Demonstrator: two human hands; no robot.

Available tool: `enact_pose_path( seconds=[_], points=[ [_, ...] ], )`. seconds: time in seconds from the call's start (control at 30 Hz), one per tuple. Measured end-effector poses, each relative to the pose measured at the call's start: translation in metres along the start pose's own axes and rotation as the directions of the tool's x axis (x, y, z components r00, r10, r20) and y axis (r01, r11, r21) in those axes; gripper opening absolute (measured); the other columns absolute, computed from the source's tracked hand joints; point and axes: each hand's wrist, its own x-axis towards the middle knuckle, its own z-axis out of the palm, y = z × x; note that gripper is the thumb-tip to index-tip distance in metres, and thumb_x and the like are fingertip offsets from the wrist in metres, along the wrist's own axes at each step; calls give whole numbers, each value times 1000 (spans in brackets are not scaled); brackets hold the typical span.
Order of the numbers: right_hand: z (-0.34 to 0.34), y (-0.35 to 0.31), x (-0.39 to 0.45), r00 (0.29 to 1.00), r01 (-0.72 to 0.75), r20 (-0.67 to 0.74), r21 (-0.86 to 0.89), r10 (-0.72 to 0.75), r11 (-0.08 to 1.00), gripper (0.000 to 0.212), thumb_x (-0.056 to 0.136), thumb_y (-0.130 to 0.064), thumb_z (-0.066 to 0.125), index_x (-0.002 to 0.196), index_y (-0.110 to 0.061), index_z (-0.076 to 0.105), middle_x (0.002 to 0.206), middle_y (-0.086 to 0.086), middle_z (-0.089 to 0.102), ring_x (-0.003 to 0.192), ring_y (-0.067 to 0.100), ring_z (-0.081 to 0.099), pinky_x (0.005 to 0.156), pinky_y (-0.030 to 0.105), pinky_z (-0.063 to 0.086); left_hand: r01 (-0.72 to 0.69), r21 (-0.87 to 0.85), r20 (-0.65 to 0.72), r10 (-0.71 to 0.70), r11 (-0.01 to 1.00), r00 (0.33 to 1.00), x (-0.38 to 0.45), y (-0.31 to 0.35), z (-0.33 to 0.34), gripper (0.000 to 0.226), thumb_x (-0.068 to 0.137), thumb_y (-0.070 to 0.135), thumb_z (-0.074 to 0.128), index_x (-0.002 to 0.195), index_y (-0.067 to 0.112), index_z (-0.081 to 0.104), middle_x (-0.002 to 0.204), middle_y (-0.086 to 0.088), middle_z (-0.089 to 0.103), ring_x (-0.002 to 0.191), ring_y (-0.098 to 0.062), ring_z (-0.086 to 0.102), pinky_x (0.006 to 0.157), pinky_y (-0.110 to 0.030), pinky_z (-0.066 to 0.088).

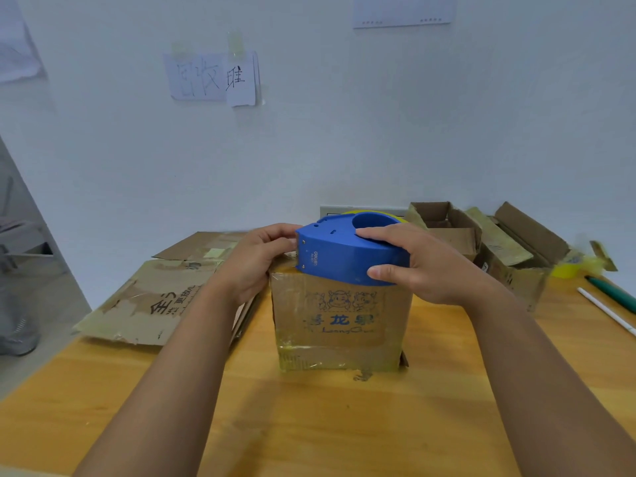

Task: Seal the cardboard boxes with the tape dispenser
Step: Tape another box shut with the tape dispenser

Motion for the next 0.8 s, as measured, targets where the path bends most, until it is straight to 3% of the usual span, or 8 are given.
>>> enact_pose_path(
  seconds=[0.2, 0.4, 0.53, 0.67, 0.8],
  points=[
    [1, 2, 0, 1000, 19, -1, 45, -19, 999, 55, 93, -33, 69, 130, -63, 42, 126, -44, 40, 122, -5, 40, 106, 31, 37, 15, 9, 17, -15, 1000, 1000, 3, -2, -2, 35, 92, -10, 46, 108, 9, 70, 102, -11, 74, 81, -17, 70, 64, -24, 57],
    [5, -2, -2, 997, 56, -50, 72, -53, 996, 52, 96, -28, 65, 127, -64, 43, 123, -24, 51, 118, 2, 45, 93, 26, 38, 10, 38, -86, -7, 999, 996, 2, -3, 5, 22, 95, -2, 54, 98, 11, 72, 95, -8, 76, 76, -14, 70, 58, -21, 55],
    [9, -3, -4, 997, 39, -66, 27, -37, 999, 51, 97, -30, 62, 135, -59, 42, 123, -19, 51, 120, 9, 43, 102, 37, 40, 3, 101, -135, 11, 995, 991, 0, -3, 9, 19, 98, 4, 53, 103, 9, 71, 100, -10, 75, 82, -16, 69, 67, -25, 55],
    [11, -4, -5, 995, 41, -89, 51, -37, 998, 53, 98, -28, 62, 131, -62, 41, 125, -18, 49, 124, 13, 41, 107, 48, 38, 14, 155, -159, 11, 988, 987, -1, -3, 10, 26, 99, 0, 46, 107, 6, 70, 107, -14, 72, 92, -22, 64, 85, -37, 51],
    [11, -2, -4, 994, 57, -100, 96, -48, 994, 53, 97, -26, 63, 127, -64, 43, 124, -24, 48, 122, 14, 40, 106, 50, 38, 8, 119, -163, 11, 993, 987, 0, -4, 7, 27, 96, 1, 48, 98, 10, 73, 98, -11, 73, 87, -22, 65, 74, -31, 54]
  ],
)
